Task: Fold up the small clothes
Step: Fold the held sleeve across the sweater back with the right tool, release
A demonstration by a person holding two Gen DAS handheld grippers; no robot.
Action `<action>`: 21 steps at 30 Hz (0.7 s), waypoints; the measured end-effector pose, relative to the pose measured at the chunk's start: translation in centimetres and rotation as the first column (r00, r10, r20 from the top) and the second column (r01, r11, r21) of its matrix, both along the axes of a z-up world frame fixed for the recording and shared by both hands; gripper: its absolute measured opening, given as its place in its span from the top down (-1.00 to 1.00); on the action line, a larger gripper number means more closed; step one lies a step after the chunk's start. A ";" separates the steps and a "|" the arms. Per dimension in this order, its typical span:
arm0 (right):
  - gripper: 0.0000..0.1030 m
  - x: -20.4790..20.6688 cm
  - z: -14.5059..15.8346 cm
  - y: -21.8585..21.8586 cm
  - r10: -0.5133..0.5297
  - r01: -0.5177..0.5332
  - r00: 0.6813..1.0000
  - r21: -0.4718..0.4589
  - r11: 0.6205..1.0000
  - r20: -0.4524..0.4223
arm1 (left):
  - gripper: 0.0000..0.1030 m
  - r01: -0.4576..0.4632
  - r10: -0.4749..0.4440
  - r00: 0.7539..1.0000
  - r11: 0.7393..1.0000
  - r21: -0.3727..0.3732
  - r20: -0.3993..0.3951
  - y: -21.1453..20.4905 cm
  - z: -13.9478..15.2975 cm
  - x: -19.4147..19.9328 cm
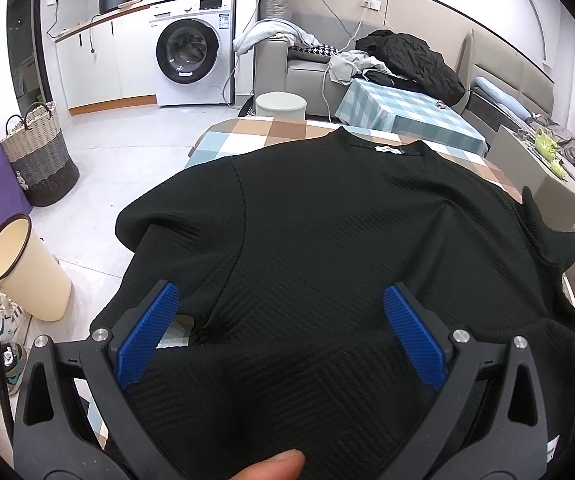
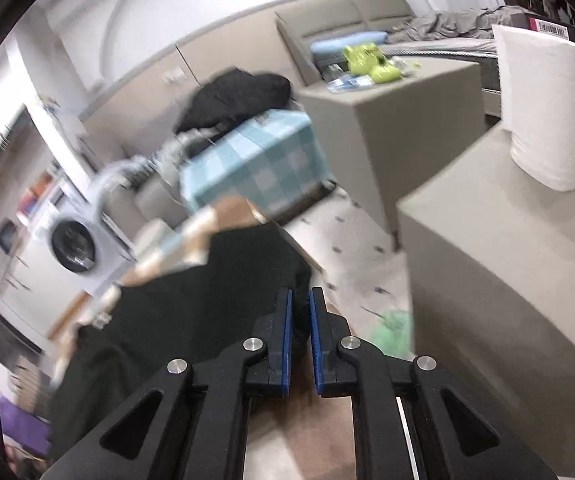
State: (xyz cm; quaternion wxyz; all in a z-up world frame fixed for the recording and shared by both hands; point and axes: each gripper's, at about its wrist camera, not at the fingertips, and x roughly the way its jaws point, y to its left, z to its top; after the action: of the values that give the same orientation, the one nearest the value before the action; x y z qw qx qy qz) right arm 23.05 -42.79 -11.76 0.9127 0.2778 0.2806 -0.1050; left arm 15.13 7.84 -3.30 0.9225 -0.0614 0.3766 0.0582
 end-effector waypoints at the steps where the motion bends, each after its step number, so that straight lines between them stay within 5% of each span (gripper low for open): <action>1: 0.84 0.1 0.4 0.2 0.009 -0.009 1.000 -0.002 1.000 0.002 | -0.98 0.002 -0.002 1.000 1.000 -0.001 0.002 0.0 0.0 -0.1; 7: 0.84 0.7 3.1 3.7 0.132 -0.132 0.985 -0.005 0.991 0.111 | -0.98 -0.006 0.006 1.000 1.000 -0.002 0.010 0.3 0.2 -0.5; 11: 0.84 1.7 5.0 8.7 0.311 -0.310 0.933 -0.034 0.950 0.180 | -0.98 -0.012 0.013 1.000 1.000 -0.003 0.013 0.5 0.3 -1.0; 13: 0.84 2.4 5.7 11.9 0.433 -0.435 0.877 -0.036 0.899 0.208 | -0.98 -0.013 0.013 1.000 1.000 -0.003 0.012 0.6 0.3 -1.0; 16: 0.83 3.1 5.7 17.2 0.639 -0.638 0.748 -0.074 0.767 0.177 | -0.98 -0.012 0.012 1.000 1.000 -0.002 0.011 0.6 0.3 -1.1; 18: 0.69 3.6 4.8 19.8 0.714 -0.713 0.692 -0.053 0.699 0.105 | -0.98 -0.011 0.011 1.000 1.000 0.001 0.009 0.7 0.3 -1.3; 21: 0.17 3.4 3.9 20.2 0.687 -0.685 0.725 -0.057 0.726 0.040 | -0.98 -0.011 0.011 1.000 1.000 -0.001 0.012 0.7 0.3 -1.3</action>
State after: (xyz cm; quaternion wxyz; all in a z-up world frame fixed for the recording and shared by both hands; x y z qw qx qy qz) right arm 26.41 -22.55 -7.84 0.8997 0.1400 0.3347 0.2426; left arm 13.83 8.54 -3.03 0.9244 -0.0642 0.3706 0.0629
